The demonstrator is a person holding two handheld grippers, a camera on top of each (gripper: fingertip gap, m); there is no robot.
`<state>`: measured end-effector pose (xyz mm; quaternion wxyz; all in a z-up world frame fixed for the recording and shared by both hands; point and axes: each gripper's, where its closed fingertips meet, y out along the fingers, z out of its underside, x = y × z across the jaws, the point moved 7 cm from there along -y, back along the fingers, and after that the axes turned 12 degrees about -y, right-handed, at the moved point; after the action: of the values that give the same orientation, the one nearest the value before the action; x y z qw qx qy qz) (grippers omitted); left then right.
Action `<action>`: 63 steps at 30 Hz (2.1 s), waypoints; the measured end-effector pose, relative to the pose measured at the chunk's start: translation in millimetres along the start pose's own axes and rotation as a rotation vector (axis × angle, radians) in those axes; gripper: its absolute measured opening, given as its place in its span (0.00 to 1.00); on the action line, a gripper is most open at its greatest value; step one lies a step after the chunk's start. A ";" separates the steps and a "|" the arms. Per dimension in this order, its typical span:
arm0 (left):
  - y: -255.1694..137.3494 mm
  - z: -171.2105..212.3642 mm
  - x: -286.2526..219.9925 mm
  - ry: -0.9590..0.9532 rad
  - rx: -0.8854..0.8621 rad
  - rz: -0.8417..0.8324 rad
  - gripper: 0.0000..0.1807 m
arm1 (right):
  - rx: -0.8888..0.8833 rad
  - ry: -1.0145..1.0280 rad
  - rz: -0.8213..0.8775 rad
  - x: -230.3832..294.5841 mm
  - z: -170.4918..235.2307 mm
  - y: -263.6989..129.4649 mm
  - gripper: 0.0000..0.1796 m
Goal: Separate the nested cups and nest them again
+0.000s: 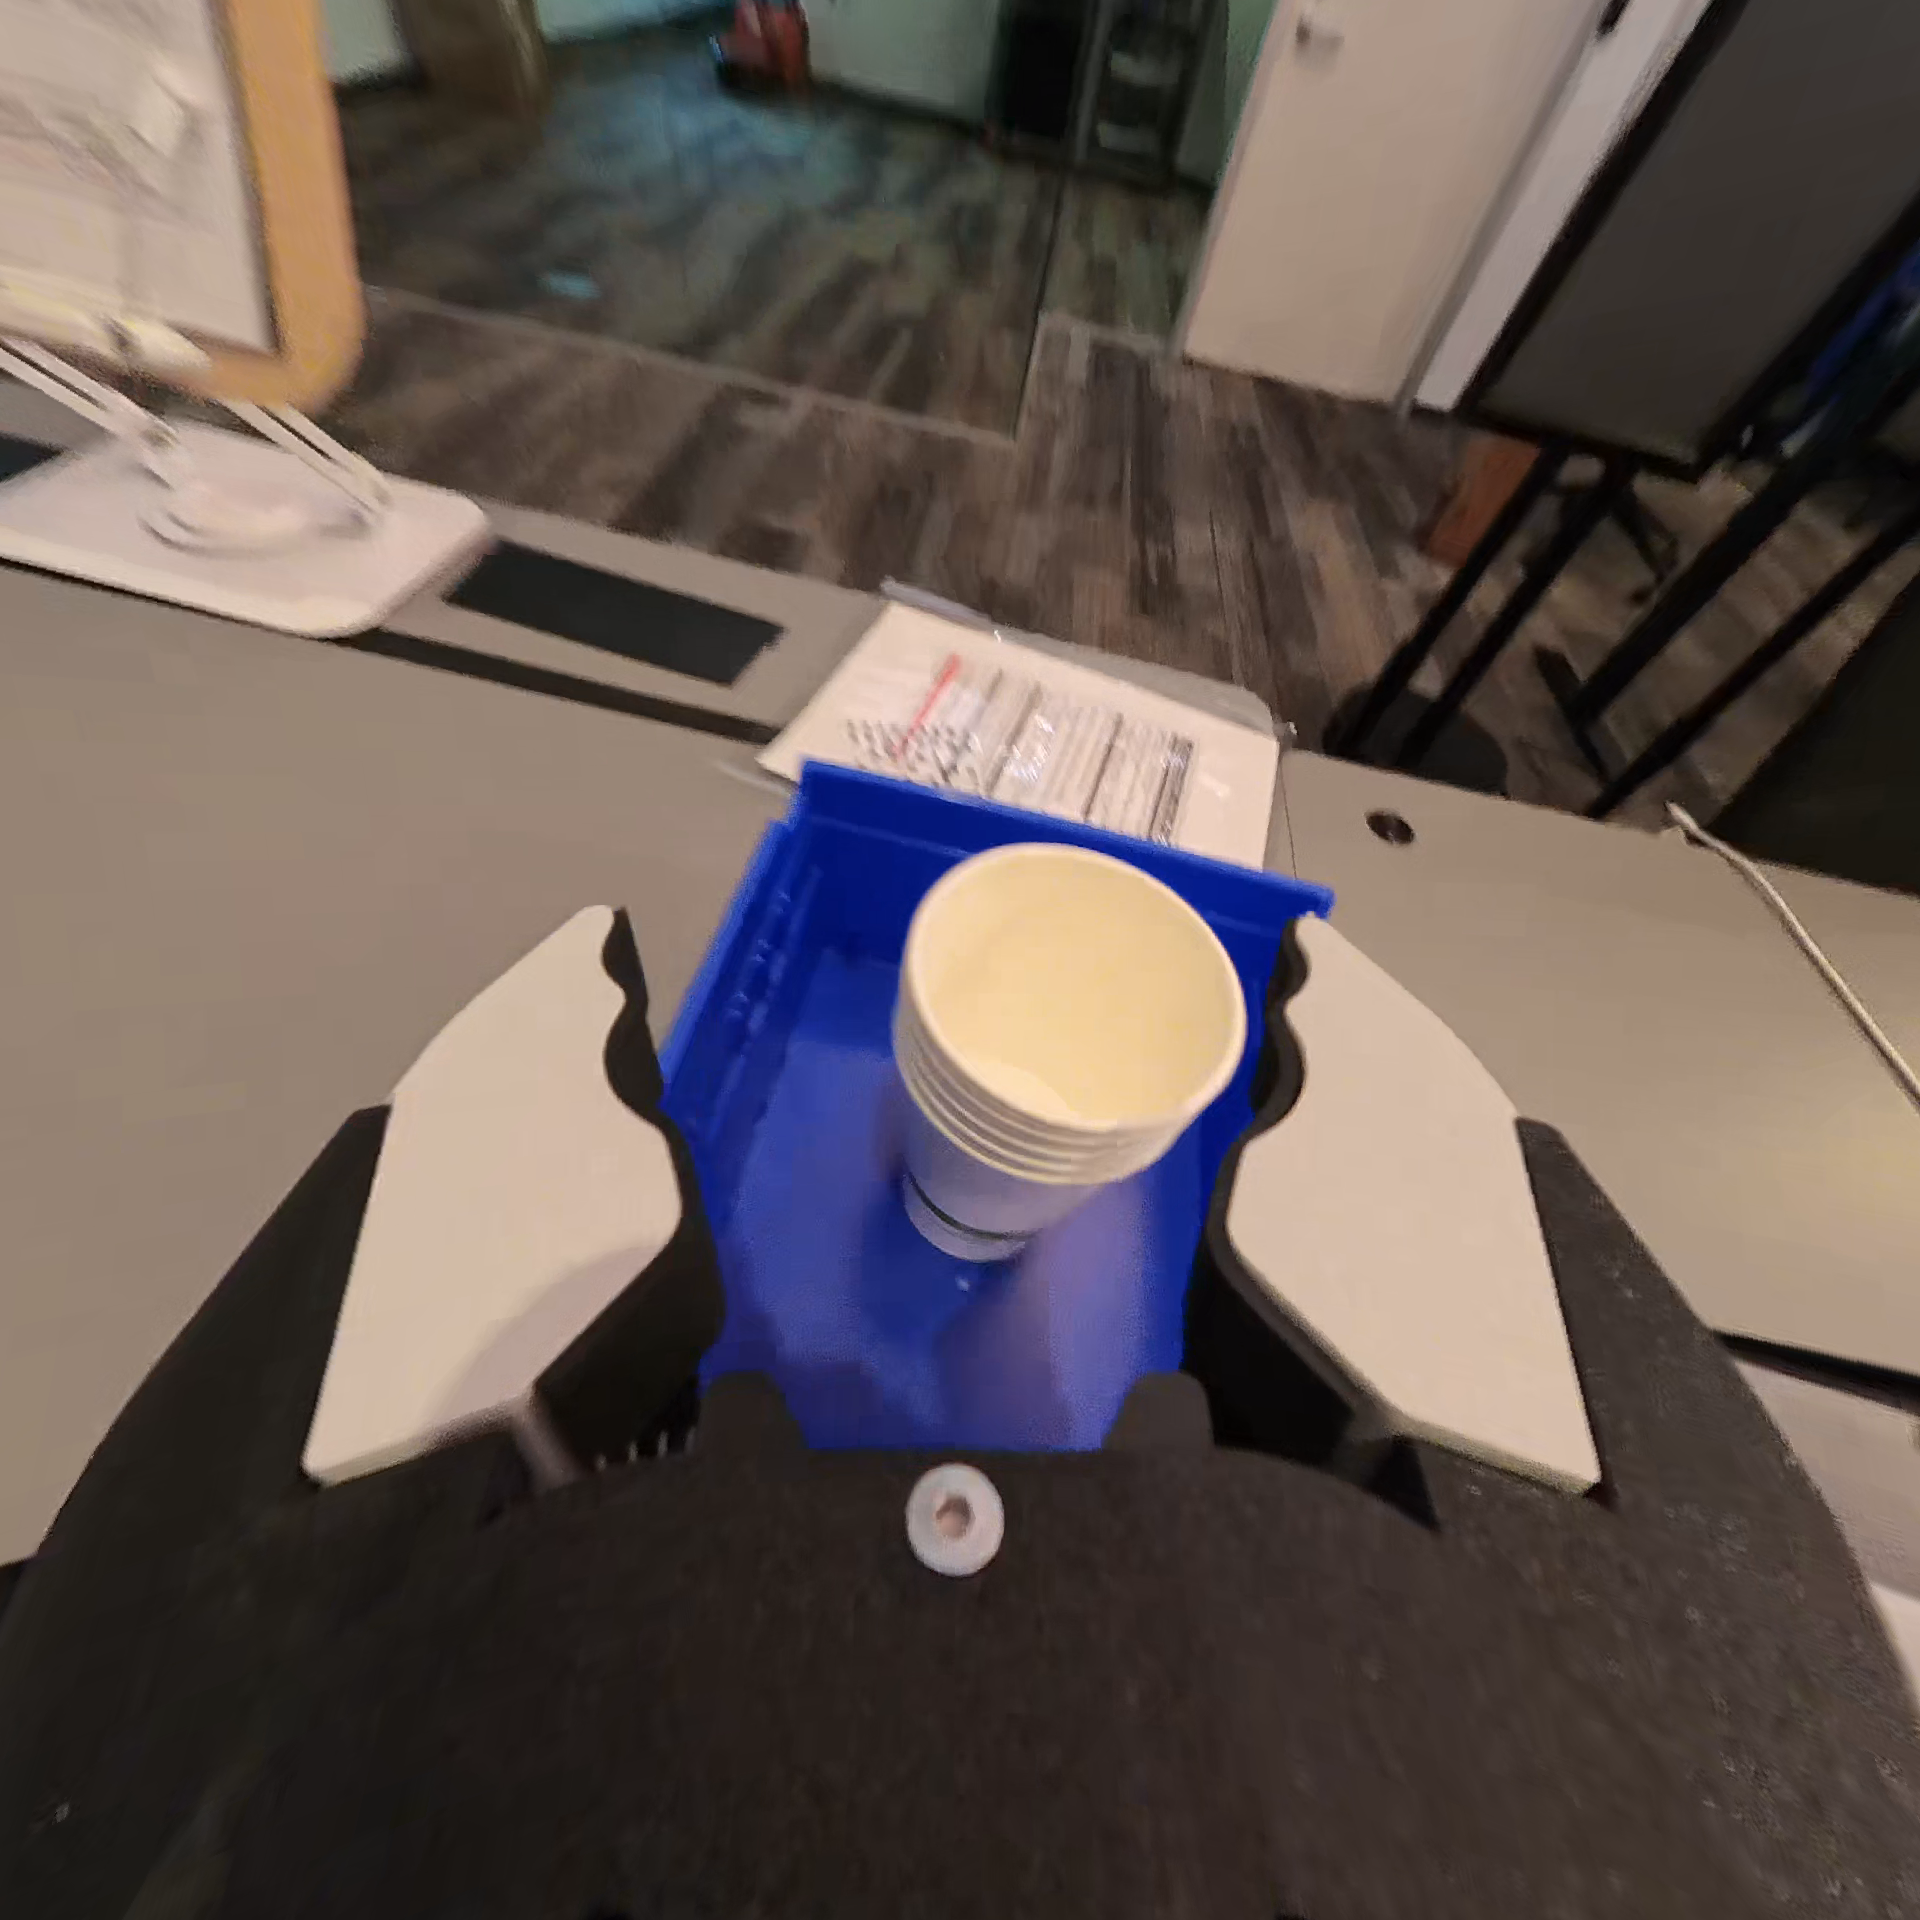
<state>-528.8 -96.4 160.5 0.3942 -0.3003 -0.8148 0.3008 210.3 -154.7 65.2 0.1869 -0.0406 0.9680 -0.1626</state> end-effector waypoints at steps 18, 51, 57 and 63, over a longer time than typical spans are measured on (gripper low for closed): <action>156.8 171.6 92.0 -0.207 0.515 -0.111 0.21 | -0.194 -0.102 -0.211 87.1 -58.2 -56.1 0.61; -13.7 -156.5 -156.4 0.578 -0.202 0.584 0.00 | -0.415 -0.247 -1.014 253.9 -161.8 -60.7 0.56; -17.1 -183.4 -196.5 0.681 -0.211 0.635 0.00 | -0.453 -0.319 -1.065 280.8 -188.5 -69.9 0.58; -22.6 -189.6 -216.0 0.746 -0.203 0.649 0.00 | -0.426 -0.297 -1.186 304.5 -190.2 -62.9 0.60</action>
<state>-268.6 -219.8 173.6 0.5135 -0.6619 -0.5084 0.1993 -142.2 -199.5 146.6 0.1851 -0.6267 0.7561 -0.0352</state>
